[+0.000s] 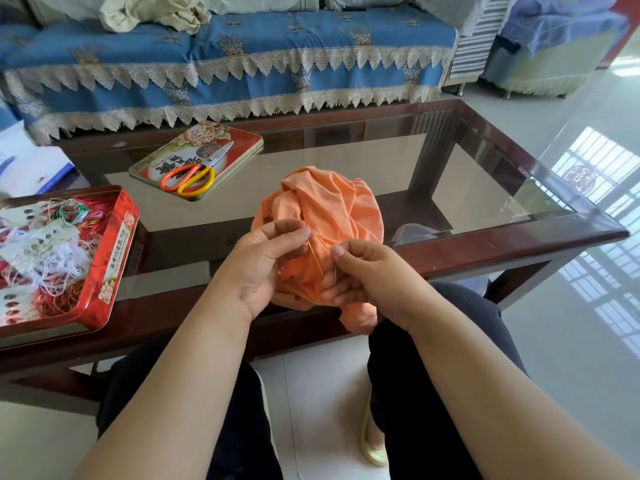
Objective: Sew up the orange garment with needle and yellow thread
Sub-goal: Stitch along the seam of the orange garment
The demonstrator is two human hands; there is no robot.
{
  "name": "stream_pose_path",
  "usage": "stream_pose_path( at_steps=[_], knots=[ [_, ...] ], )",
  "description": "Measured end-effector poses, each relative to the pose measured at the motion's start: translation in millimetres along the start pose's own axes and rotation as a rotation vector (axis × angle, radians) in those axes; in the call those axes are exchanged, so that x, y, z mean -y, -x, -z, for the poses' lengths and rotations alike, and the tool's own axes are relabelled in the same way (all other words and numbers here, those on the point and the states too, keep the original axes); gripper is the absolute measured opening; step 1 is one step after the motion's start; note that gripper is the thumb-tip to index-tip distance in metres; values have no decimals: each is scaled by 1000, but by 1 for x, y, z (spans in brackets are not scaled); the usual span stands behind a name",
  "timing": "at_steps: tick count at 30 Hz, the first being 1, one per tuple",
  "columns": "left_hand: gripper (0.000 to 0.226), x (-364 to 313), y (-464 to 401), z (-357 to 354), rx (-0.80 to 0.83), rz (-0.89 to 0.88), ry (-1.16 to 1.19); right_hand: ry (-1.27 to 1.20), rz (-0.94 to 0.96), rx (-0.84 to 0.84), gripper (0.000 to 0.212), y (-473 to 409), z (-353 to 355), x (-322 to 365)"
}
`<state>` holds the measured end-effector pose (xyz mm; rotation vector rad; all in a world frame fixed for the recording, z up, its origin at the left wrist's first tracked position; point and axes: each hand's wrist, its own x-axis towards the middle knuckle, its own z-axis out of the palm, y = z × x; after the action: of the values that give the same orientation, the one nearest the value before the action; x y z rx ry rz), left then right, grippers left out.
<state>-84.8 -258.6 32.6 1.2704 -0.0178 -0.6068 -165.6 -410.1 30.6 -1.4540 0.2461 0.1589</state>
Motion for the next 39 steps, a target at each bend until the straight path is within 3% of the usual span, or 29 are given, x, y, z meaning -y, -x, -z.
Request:
stream_pose_path(
  at_steps=[4,9,13,20,24,29,33,39],
  knots=[
    [4,-2,3,2,-26,-69,-22,-83,22,-99,24,-1,1,3],
    [19,-1,10,3,-9,-346,-549,-109,112,-182,22,-4,1,1],
    [22,3,13,-1,-183,-563,-890,-85,268,-203,20,-6,-2,1],
    [22,7,5,4,-393,-786,-992,-35,368,-201,18,-11,-10,-3],
    [14,6,5,5,-423,-739,-861,-74,335,-216,19,-13,-10,-4],
    [6,5,7,-4,-364,-395,-413,-89,271,-193,17,-13,-10,-6],
    [6,0,11,-6,-160,-187,-61,0,396,-276,10,-11,-9,-7],
    [9,-5,13,1,84,-64,-68,270,426,-294,8,-7,-15,-13]
  ],
)
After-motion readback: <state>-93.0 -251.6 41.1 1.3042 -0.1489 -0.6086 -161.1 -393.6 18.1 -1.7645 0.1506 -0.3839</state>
